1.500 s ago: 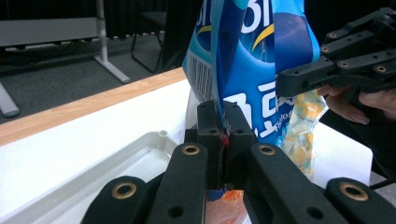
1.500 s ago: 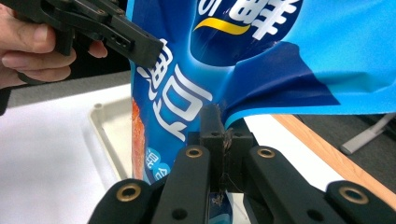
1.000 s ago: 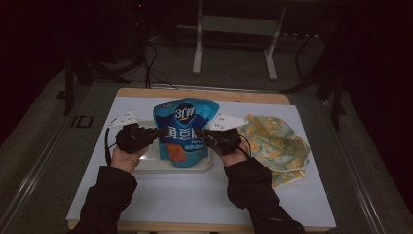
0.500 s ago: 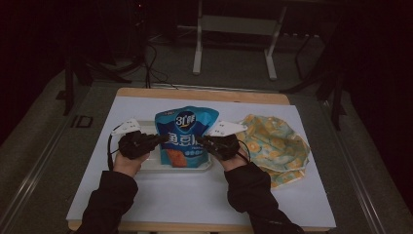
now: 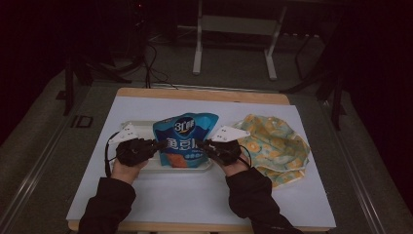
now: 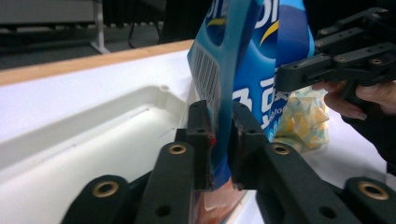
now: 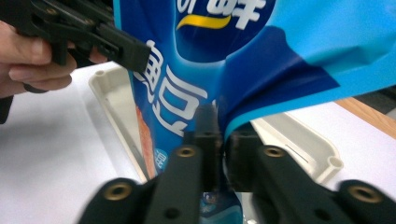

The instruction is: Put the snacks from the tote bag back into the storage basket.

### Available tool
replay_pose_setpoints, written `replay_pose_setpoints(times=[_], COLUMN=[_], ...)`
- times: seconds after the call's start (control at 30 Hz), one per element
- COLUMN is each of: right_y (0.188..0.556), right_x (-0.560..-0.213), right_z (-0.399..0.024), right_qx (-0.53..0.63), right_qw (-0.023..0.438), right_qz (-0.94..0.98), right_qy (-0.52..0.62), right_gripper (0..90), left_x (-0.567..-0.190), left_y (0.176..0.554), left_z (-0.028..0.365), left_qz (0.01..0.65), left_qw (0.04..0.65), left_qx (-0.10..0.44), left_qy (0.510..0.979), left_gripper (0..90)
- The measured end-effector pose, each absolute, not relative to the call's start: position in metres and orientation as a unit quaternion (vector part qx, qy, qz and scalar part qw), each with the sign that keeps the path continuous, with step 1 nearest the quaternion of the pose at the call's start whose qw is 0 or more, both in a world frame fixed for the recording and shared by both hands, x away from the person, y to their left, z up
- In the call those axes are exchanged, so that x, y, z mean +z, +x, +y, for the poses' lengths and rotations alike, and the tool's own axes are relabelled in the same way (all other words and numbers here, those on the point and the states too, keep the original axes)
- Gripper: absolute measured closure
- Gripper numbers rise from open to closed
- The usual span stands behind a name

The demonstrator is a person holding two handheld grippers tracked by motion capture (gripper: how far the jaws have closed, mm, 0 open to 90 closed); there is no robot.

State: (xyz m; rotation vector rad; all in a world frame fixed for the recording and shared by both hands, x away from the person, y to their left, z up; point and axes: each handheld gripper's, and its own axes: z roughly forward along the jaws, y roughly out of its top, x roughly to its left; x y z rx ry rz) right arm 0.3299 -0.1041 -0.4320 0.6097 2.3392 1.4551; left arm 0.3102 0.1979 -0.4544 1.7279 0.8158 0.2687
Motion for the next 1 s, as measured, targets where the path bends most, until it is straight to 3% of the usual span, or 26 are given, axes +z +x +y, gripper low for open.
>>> replay_pose_setpoints(times=[0.27, 0.43, 0.53, 0.73, 1.0], right_y=[0.333, 0.332, 0.331, 0.326, 0.314], right_x=[-0.430, -0.429, -0.427, -0.423, -0.419], right_z=[-0.107, -0.112, -0.116, -0.123, -0.136], right_qx=[0.506, 0.503, 0.508, 0.511, 0.516], right_qw=[0.140, 0.133, 0.133, 0.128, 0.122], right_qz=[0.823, 0.825, 0.821, 0.821, 0.820], right_qy=[0.216, 0.219, 0.225, 0.220, 0.215], right_gripper=[53.7, 37.9, 30.2, 19.6, 18.9], left_x=[-0.453, -0.453, -0.452, -0.449, -0.451], left_y=[0.302, 0.299, 0.295, 0.286, 0.271], left_z=[0.205, 0.202, 0.201, 0.198, 0.196], left_qz=[0.361, 0.353, 0.317, 0.324, 0.348], left_qw=[0.568, 0.566, 0.567, 0.574, 0.559], left_qx=[0.112, 0.083, 0.074, 0.097, 0.123], left_qy=[0.731, 0.740, 0.756, 0.746, 0.742], left_gripper=[50.8, 26.8, 7.9, 7.6, 7.6])
